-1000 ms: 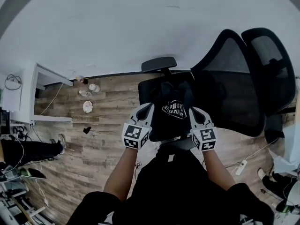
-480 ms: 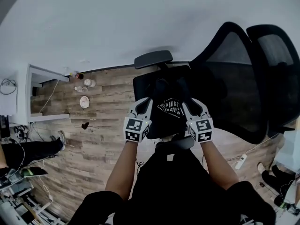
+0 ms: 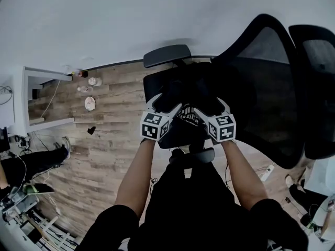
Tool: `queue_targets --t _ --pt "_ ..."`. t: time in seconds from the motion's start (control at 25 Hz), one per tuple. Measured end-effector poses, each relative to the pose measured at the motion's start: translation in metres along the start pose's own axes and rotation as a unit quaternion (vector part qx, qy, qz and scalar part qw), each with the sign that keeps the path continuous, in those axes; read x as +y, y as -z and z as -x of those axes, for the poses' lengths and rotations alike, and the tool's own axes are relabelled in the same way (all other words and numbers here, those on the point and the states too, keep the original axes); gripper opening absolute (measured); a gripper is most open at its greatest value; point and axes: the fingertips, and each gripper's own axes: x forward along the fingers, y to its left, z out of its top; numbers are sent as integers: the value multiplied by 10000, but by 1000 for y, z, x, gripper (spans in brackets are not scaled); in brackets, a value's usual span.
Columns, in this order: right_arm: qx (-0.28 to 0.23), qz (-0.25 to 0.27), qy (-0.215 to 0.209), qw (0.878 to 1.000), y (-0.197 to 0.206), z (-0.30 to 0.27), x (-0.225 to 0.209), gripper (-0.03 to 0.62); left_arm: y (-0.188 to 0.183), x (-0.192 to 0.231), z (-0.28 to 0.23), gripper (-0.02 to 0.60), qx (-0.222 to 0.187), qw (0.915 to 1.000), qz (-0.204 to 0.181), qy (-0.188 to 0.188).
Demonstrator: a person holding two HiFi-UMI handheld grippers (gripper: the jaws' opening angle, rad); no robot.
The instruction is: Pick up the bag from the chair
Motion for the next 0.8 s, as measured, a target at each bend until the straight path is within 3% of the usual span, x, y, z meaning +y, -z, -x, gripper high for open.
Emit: queue_targets --t 0.28,0.48,0.56,0.64,0.68,0.72,0.8 --pt "431 -123 -80 9990 17 -36 -18 430 33 20 -53 362 592 9976 366 40" --pt "453 -86 -108 9989 14 -48 -29 429 38 19 -75 355 824 9960 269 193" --pt "498 -122 -199 9985 15 -53 -30 428 36 19 -81 260 839 9960 267 172" --pt "566 -79 -292 9979 17 -56 -30 426 36 17 -82 209 846 9960 259 142" --pt "604 2 -296 9977 18 -57 -30 404 36 17 -82 174 837 9961 250 110" --pt "624 116 -265 9976 18 -58 -30 312 35 16 -81 131 809 9965 211 54" --pt "570 292 -200 9977 14 -56 -30 196 31 14 -77 80 672 9977 48 -57"
